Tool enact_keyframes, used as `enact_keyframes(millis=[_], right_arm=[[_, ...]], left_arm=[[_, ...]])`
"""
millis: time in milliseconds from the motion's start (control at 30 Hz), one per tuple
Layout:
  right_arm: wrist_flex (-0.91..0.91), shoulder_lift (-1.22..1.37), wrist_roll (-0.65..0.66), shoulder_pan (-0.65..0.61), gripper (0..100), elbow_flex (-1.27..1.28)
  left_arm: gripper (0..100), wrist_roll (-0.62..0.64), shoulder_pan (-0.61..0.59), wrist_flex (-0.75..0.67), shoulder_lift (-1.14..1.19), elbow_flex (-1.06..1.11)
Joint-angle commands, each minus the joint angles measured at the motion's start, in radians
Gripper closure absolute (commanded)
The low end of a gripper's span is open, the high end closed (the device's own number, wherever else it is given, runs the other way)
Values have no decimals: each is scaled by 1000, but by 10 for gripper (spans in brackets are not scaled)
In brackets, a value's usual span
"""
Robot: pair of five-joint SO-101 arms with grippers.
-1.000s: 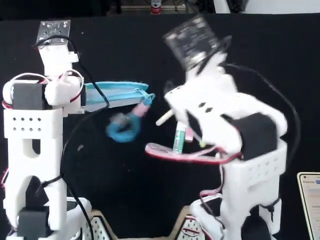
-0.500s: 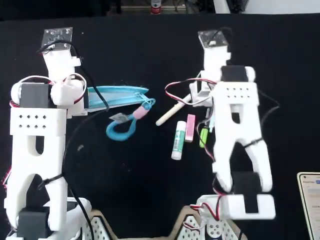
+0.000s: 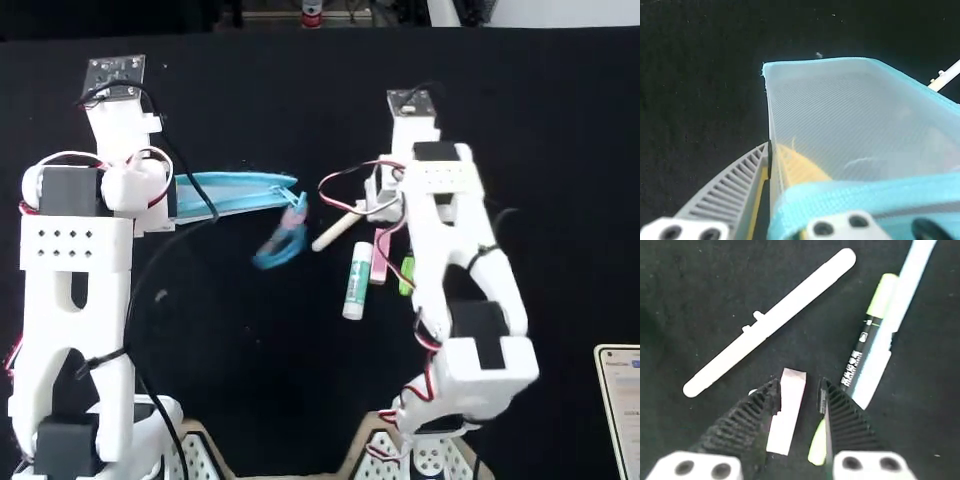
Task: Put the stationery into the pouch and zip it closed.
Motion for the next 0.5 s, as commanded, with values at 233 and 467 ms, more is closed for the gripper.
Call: enact_keyframes(millis=[233, 467], right_arm=[[-31, 97, -25, -34, 881, -13], [-25, 97, -25, -34, 881, -5]], left_arm=[[970, 14, -16, 3, 8, 36], [970, 14, -16, 3, 8, 39]])
